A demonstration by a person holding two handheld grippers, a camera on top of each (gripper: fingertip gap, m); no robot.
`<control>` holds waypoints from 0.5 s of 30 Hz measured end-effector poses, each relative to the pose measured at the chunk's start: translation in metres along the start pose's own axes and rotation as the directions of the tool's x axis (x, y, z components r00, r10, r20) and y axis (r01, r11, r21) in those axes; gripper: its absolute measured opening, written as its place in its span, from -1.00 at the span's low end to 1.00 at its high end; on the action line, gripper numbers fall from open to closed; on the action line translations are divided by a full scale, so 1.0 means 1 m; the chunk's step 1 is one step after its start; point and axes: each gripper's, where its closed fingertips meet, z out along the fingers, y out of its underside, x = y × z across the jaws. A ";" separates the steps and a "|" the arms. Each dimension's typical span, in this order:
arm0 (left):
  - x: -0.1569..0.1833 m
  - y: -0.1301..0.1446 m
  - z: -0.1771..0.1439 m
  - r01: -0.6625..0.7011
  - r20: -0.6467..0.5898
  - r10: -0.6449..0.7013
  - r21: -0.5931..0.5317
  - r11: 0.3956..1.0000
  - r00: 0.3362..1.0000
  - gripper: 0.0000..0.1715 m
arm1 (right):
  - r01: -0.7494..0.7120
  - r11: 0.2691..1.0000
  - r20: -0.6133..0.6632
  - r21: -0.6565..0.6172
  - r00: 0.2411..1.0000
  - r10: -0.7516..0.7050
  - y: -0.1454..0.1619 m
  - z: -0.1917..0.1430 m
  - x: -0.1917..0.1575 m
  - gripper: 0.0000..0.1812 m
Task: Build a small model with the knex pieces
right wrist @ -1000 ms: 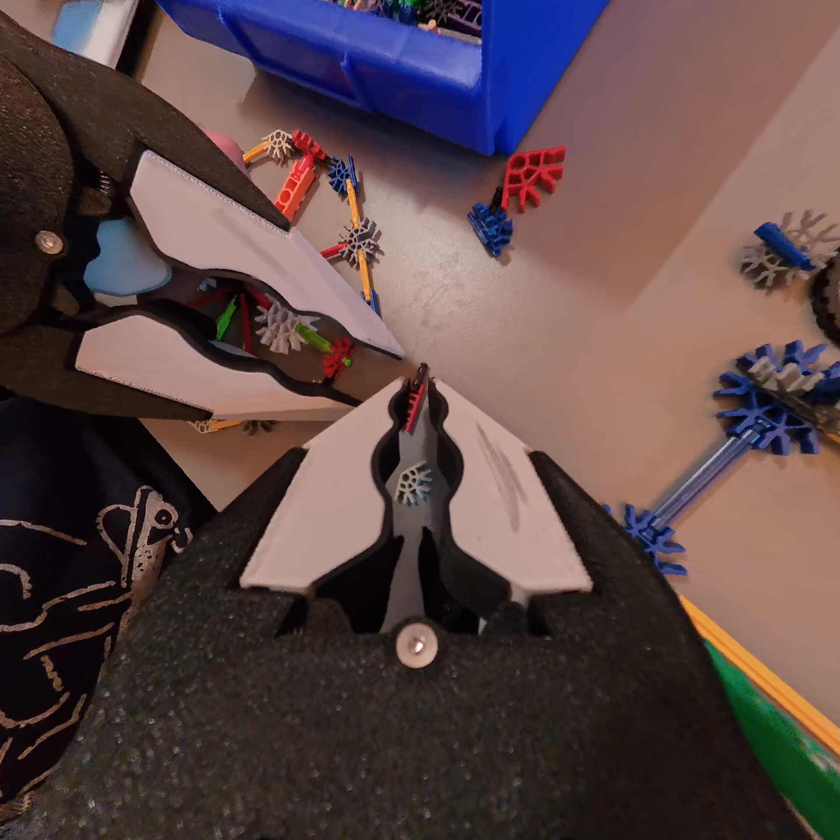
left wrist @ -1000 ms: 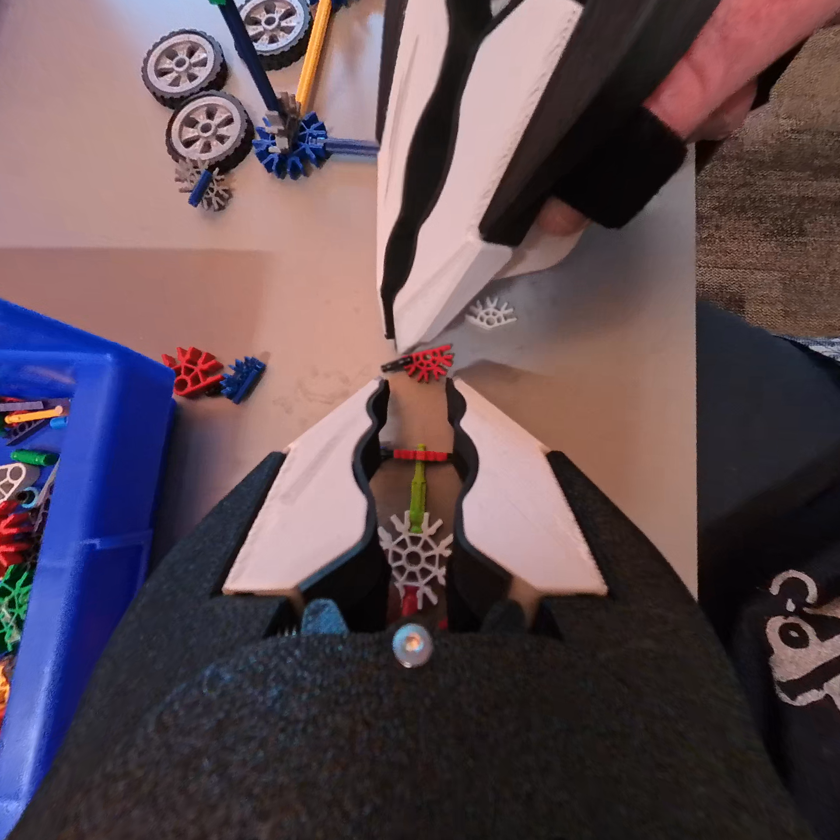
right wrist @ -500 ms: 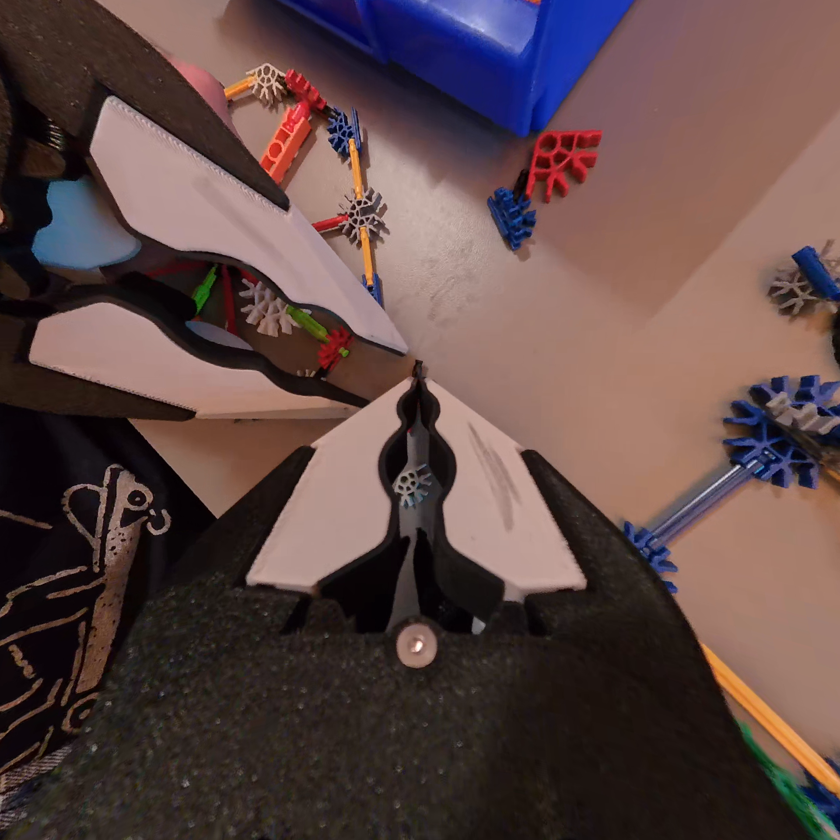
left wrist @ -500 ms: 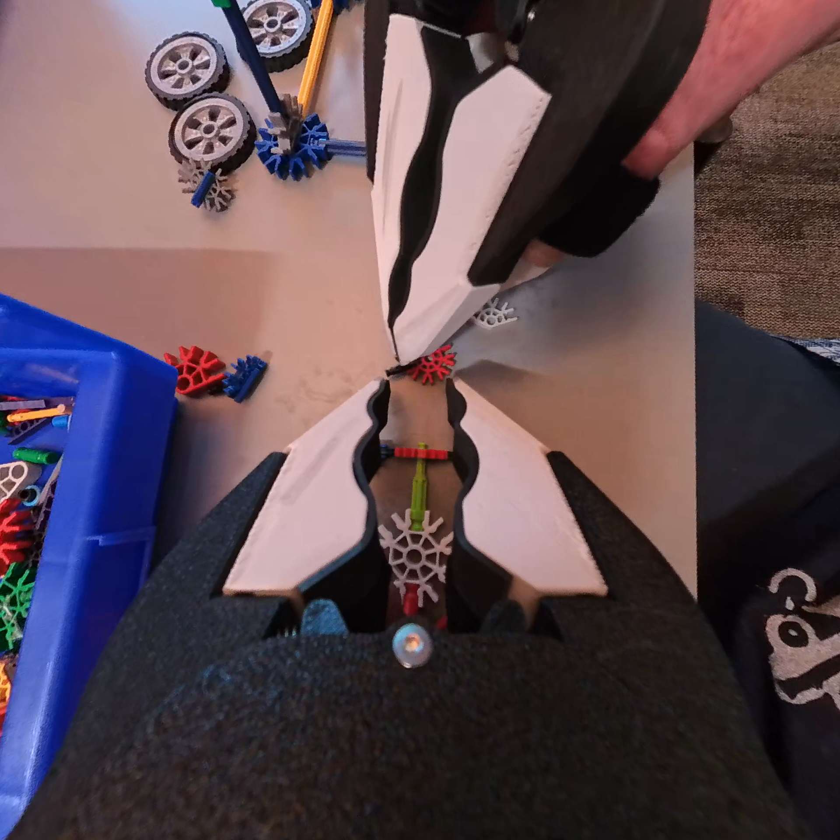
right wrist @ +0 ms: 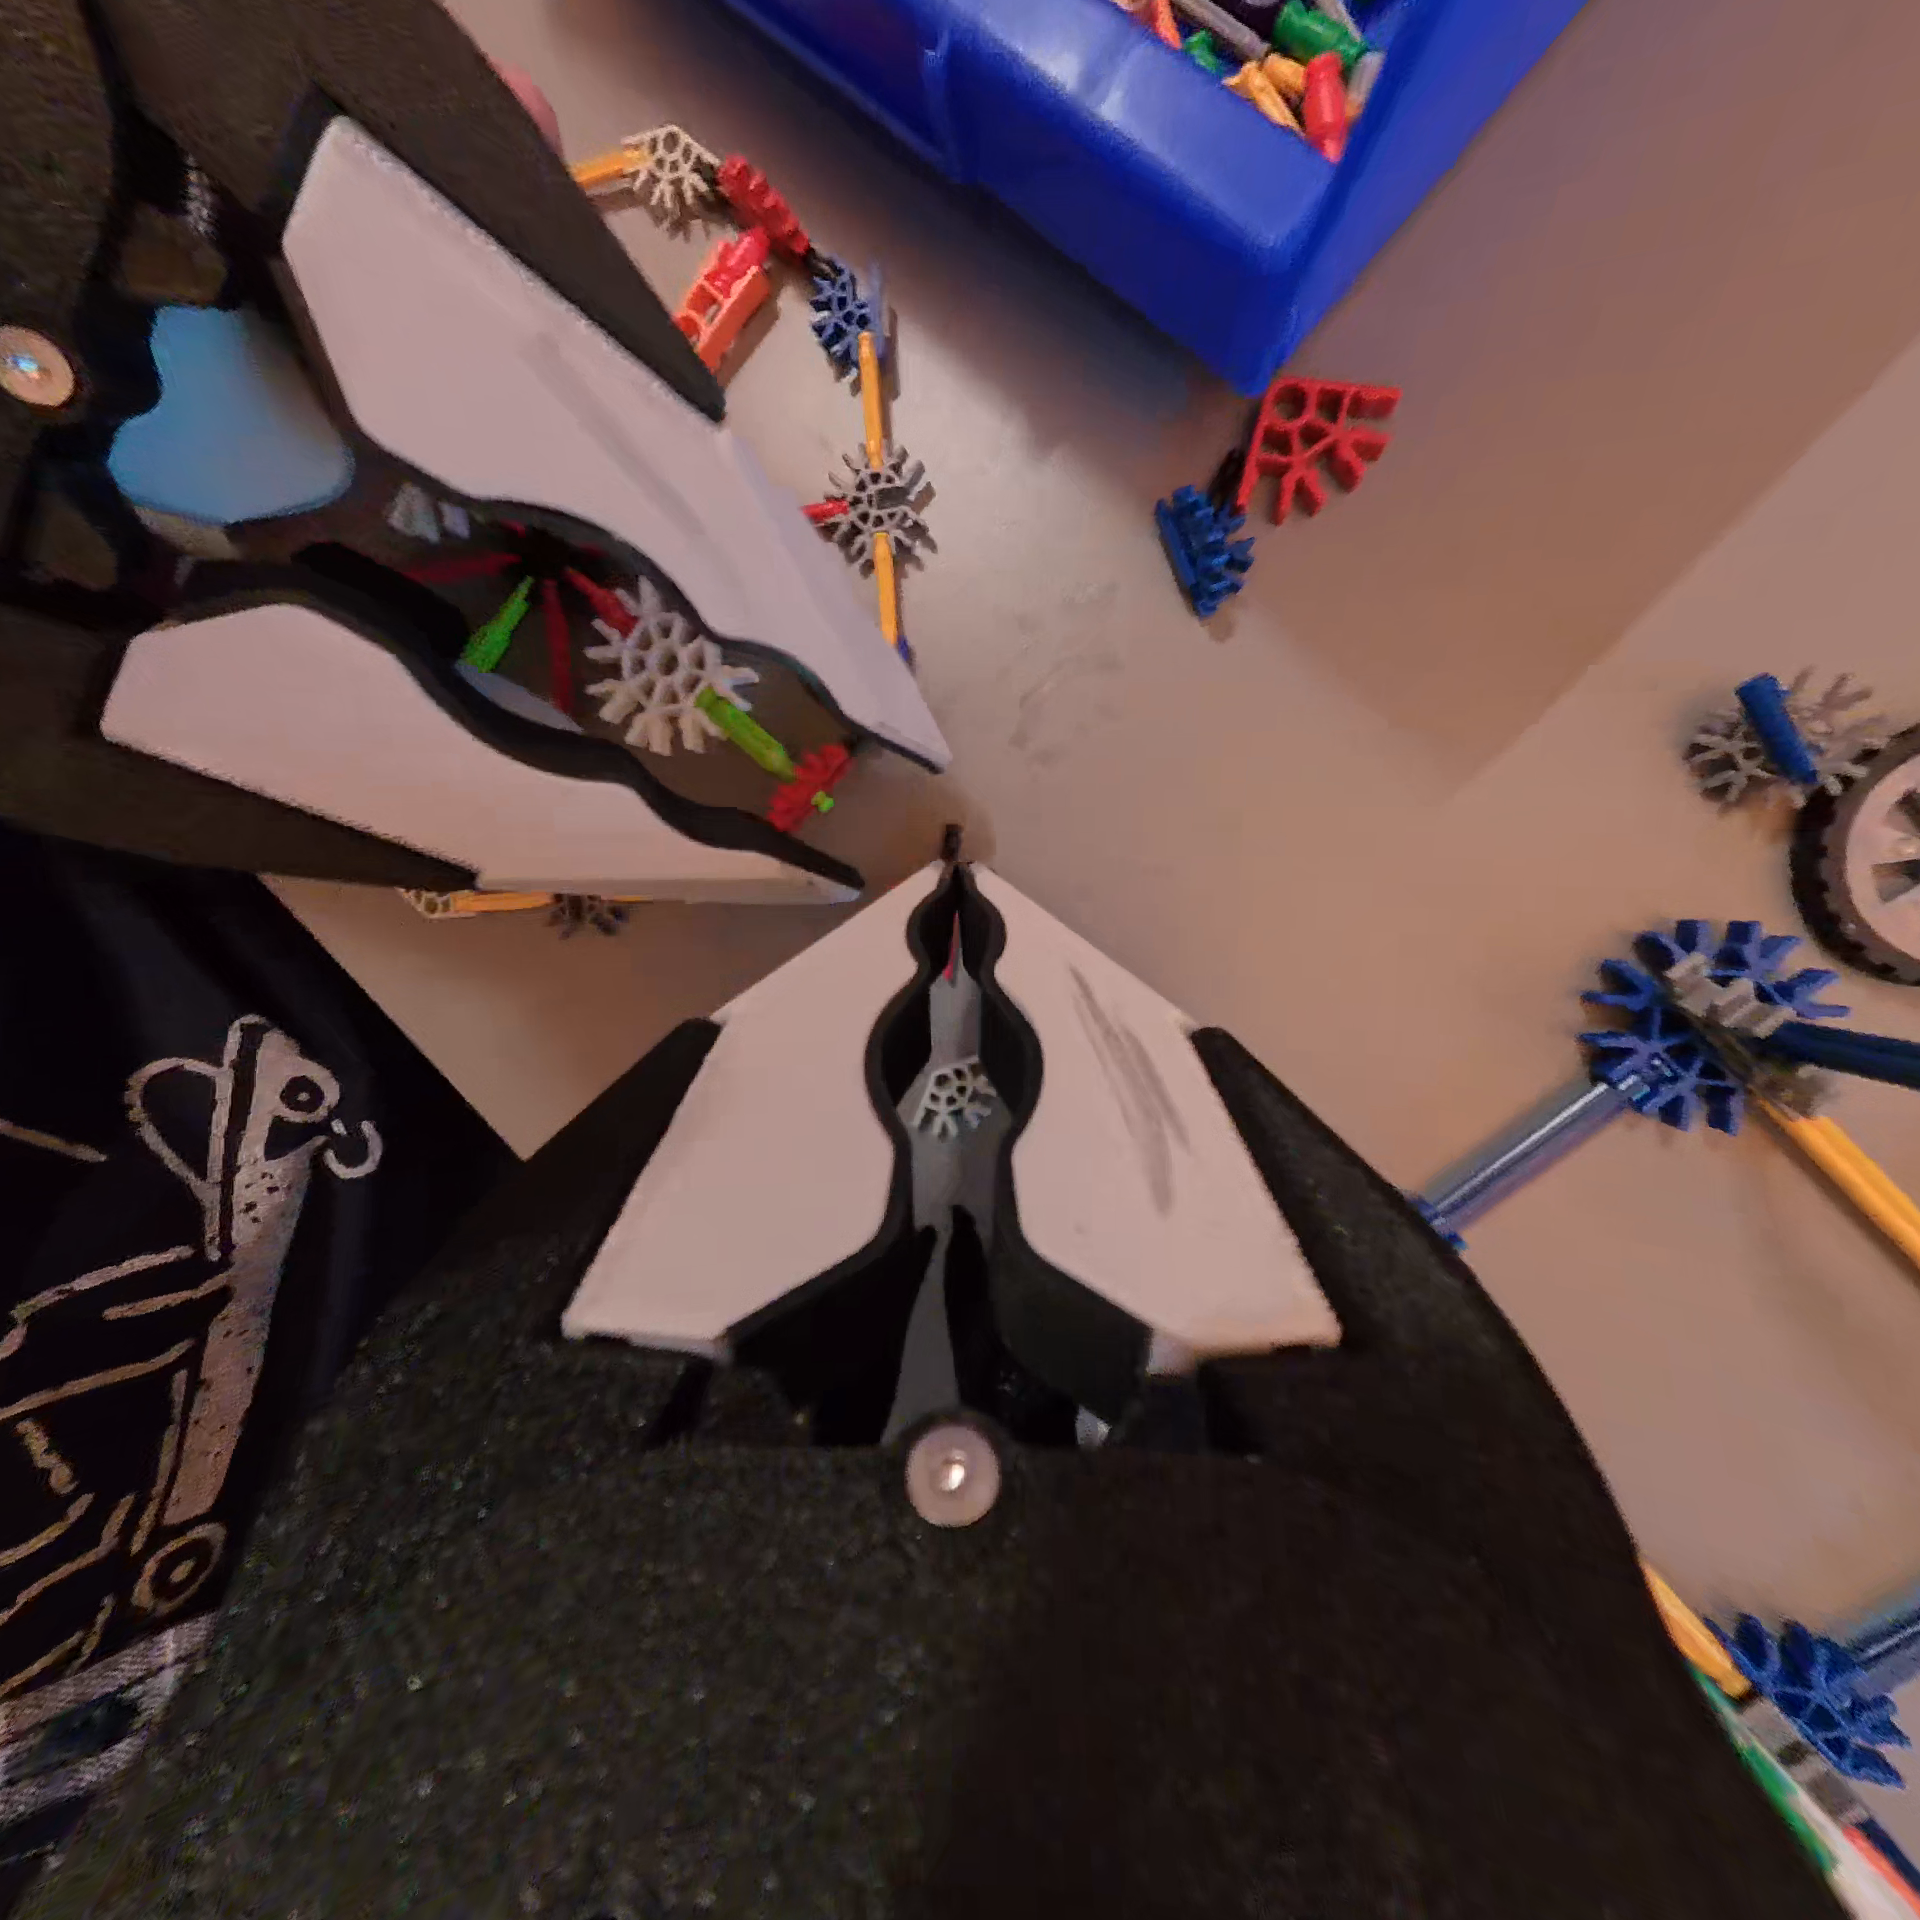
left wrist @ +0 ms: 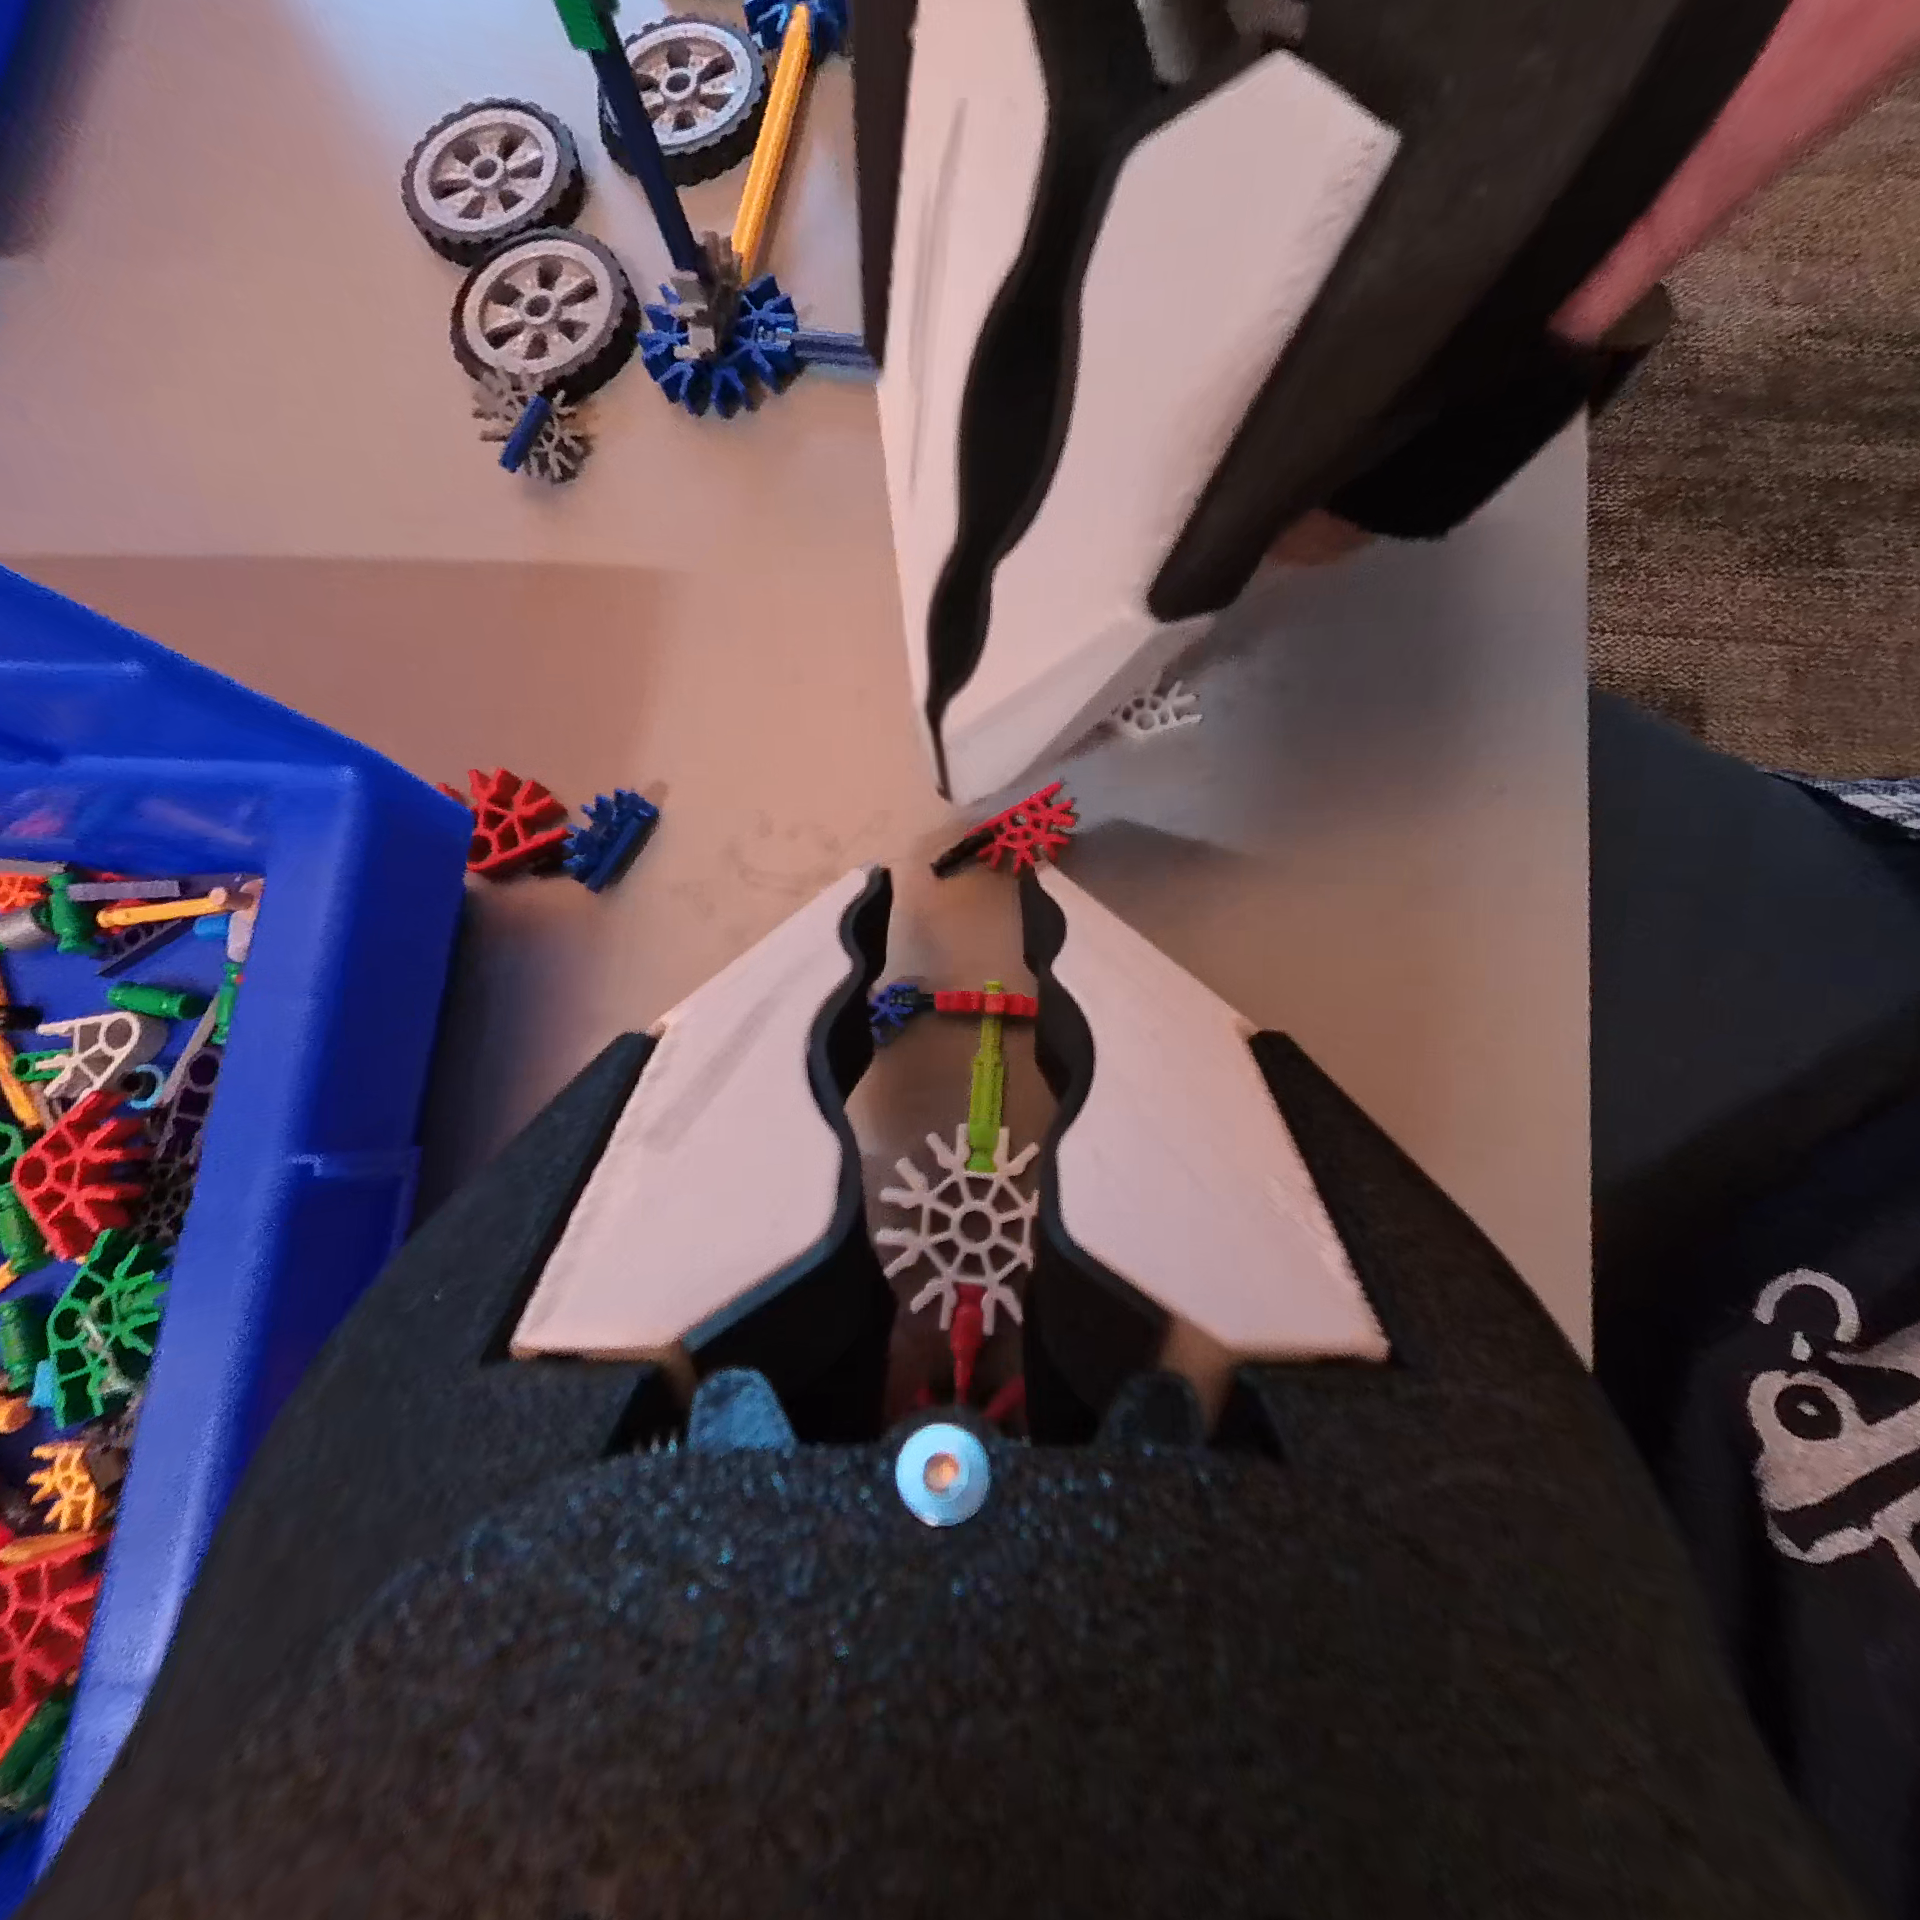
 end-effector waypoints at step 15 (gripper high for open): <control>-0.010 0.000 -0.013 0.025 0.032 -0.025 0.013 1.000 0.999 -0.72 | 0.048 0.996 -0.025 -0.079 0.998 -0.050 0.007 0.012 -0.003 -1.00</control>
